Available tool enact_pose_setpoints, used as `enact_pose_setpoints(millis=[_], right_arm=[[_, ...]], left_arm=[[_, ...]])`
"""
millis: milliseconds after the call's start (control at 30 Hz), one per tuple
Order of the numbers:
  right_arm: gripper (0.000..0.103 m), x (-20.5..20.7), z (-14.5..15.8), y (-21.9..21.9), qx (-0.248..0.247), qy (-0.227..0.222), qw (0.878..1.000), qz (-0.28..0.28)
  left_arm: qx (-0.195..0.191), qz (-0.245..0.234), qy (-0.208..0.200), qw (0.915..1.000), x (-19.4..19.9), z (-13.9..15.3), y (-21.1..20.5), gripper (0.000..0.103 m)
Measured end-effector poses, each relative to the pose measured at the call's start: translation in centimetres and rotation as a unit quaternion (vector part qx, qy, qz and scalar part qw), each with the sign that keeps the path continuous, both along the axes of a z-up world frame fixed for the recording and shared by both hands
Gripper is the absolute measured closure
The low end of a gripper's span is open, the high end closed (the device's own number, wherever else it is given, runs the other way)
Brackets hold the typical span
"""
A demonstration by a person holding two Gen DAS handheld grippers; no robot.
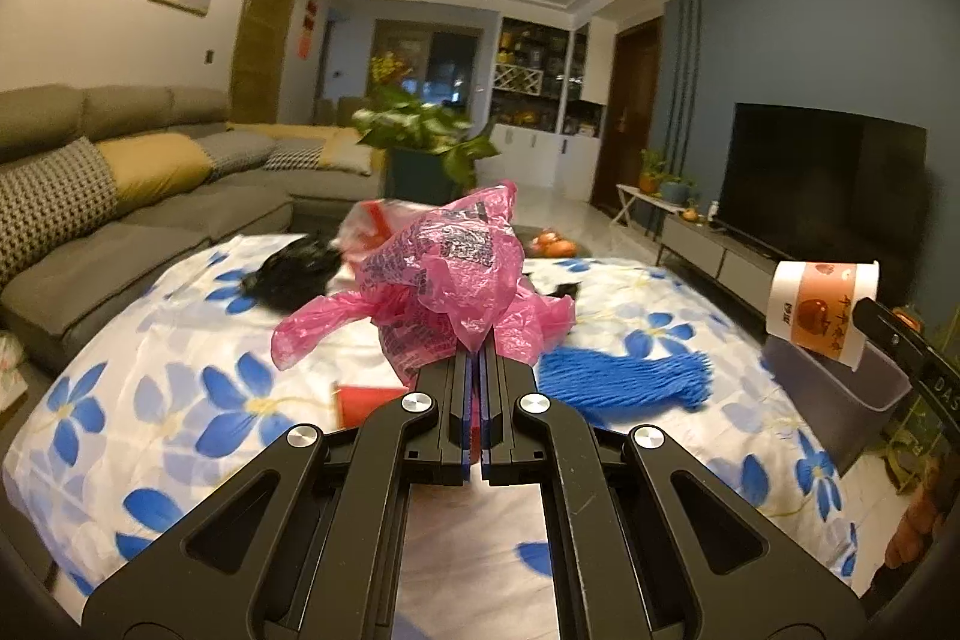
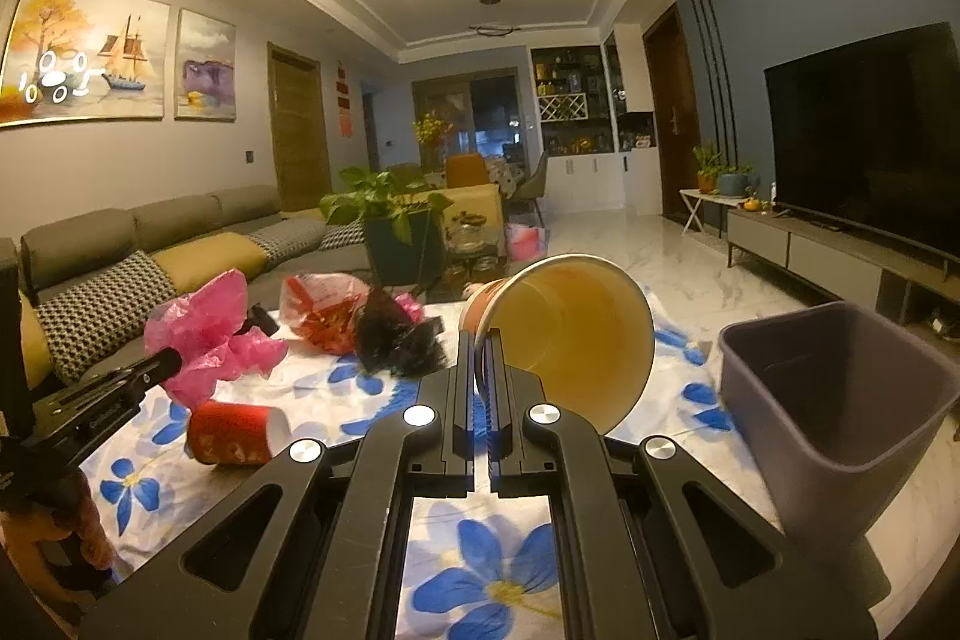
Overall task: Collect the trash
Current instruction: 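Carry the pink bag and paper cup over the grey bin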
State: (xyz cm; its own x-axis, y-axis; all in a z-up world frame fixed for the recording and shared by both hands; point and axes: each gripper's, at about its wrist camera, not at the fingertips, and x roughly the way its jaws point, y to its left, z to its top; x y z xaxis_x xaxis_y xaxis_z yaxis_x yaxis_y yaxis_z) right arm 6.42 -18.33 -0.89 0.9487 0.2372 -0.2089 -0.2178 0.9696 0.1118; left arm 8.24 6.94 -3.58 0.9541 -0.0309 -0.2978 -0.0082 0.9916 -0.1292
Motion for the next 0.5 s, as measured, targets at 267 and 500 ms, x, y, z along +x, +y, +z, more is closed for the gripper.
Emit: enact_pose_setpoints(millis=[267,500], right_arm=[[0.099,-0.1,1.2,-3.7,-0.006,-0.018,0.998,-0.056],[0.099,0.6,1.7,-8.7,-0.009,-0.027,0.991,-0.128]], left_arm=[[0.014,-0.068,-0.021,0.9974,1.5,1.9,-5.5,0.102],[0.023,-0.163,-0.037,0.9856,4.3,3.3,-13.4,0.102]])
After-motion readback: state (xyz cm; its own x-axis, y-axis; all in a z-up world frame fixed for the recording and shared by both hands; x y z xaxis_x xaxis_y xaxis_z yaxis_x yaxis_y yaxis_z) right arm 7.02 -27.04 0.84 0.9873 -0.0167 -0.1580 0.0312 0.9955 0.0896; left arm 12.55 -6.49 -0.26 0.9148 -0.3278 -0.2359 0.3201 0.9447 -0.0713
